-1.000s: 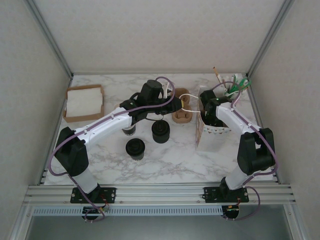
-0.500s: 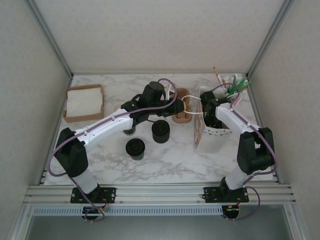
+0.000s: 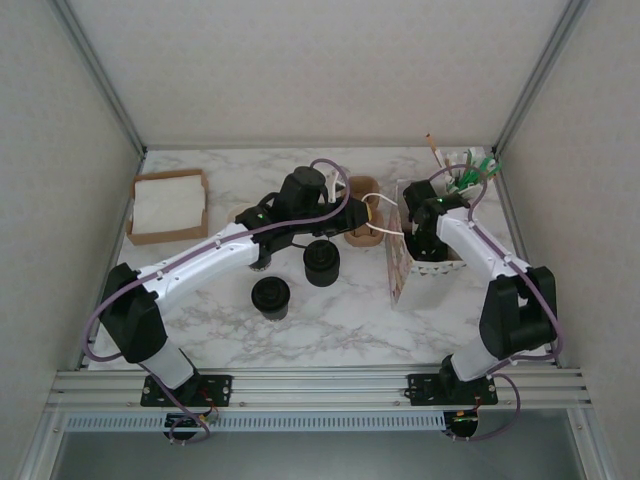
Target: Pack the takeout coffee
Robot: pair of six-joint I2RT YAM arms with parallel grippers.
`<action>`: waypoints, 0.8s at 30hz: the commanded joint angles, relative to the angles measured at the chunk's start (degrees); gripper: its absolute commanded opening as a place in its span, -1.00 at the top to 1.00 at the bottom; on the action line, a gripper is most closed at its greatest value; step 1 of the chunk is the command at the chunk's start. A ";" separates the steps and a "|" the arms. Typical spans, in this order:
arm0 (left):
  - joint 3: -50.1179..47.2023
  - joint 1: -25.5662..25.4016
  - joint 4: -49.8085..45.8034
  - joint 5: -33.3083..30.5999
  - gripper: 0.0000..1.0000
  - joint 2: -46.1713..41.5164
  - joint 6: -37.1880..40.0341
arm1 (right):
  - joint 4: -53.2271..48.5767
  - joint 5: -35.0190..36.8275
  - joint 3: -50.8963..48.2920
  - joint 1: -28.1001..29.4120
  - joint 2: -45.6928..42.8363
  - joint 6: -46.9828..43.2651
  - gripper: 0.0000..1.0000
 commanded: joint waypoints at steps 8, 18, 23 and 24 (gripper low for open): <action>-0.42 -0.57 0.58 -2.04 0.45 -3.15 0.14 | -4.62 2.13 3.02 -0.16 -5.37 0.61 -0.11; -0.50 -0.58 -0.31 -3.11 0.07 -4.76 0.61 | -5.28 2.13 4.59 -0.21 -9.87 0.99 -0.35; -0.42 -0.56 -0.88 -4.16 -0.20 -5.93 1.24 | -5.06 2.06 4.74 -0.23 -12.06 1.25 -0.51; -0.42 -0.57 -1.01 -4.45 -0.25 -6.19 1.35 | -4.91 2.21 4.87 -0.23 -12.56 1.34 -0.55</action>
